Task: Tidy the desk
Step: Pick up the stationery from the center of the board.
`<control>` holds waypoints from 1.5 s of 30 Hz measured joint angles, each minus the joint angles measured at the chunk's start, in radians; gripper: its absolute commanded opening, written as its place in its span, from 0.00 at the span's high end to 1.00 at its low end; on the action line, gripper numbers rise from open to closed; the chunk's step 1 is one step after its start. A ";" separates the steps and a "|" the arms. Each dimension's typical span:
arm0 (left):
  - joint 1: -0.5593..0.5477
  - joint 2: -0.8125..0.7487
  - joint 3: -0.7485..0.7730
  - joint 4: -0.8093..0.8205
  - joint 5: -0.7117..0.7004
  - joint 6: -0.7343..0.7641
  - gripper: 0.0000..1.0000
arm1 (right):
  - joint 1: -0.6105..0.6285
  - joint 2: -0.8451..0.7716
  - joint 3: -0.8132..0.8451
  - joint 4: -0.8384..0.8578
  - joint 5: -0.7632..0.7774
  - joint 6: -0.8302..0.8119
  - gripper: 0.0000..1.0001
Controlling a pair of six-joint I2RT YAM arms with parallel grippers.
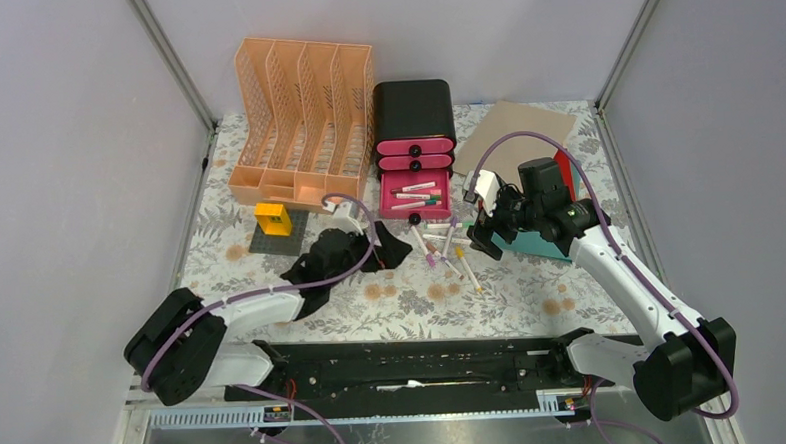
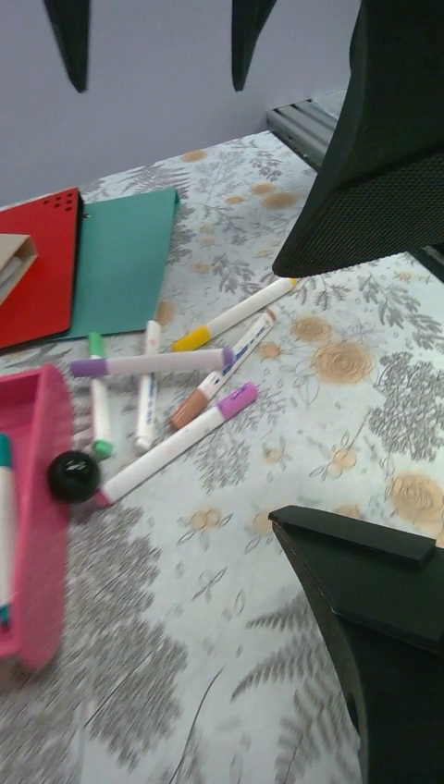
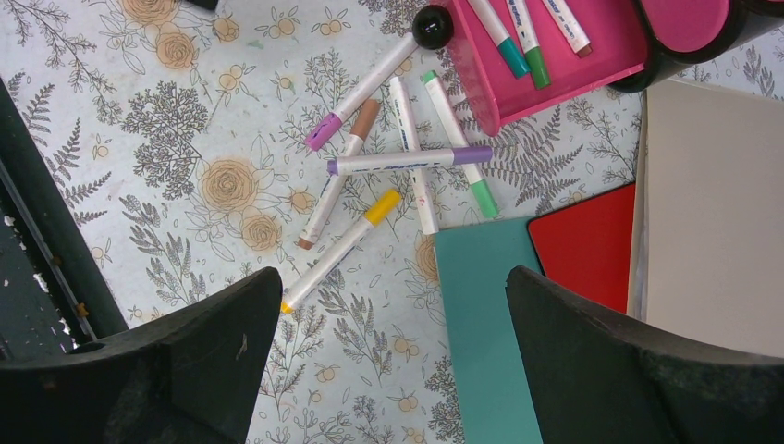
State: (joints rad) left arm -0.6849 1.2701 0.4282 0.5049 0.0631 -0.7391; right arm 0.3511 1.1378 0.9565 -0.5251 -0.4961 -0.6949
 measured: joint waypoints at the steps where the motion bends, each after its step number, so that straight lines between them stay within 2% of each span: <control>1: -0.030 0.008 0.003 -0.006 -0.026 -0.016 0.01 | 0.000 0.000 0.000 0.000 0.000 0.000 0.02; 8: -0.204 0.146 0.122 -0.157 -0.232 -0.126 0.04 | 0.000 0.000 -0.001 0.000 0.000 0.000 0.02; 10: -0.231 0.190 0.171 -0.206 -0.293 -0.158 0.09 | 0.000 0.002 -0.001 0.000 -0.003 0.000 0.02; 14: -0.252 0.293 0.267 -0.292 -0.381 -0.214 0.28 | -0.001 0.015 -0.001 0.000 -0.014 0.000 0.02; 16: -0.253 0.360 0.330 -0.349 -0.411 -0.234 0.34 | -0.001 0.023 -0.001 0.000 -0.020 0.000 0.02; 21: -0.253 0.483 0.474 -0.472 -0.454 -0.264 0.41 | -0.001 0.029 -0.001 -0.001 -0.022 0.000 0.02; 26: -0.253 0.552 0.578 -0.554 -0.484 -0.267 0.42 | -0.001 0.029 -0.001 -0.001 -0.022 0.000 0.02; 33: -0.254 0.639 0.715 -0.671 -0.510 -0.233 0.53 | -0.001 0.030 -0.001 -0.001 -0.022 0.000 0.02; 36: -0.255 0.648 0.734 -0.698 -0.516 -0.219 0.60 | -0.001 0.030 -0.001 -0.001 -0.022 0.000 0.02; 45: -0.261 0.648 0.734 -0.726 -0.543 -0.177 0.65 | -0.001 0.030 -0.001 -0.001 -0.022 0.000 0.02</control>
State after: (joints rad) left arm -0.9459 1.9182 1.1622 -0.2211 -0.4797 -0.9157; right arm 0.3504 1.1679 0.9554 -0.5259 -0.5182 -0.6949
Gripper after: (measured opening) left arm 0.349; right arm 0.982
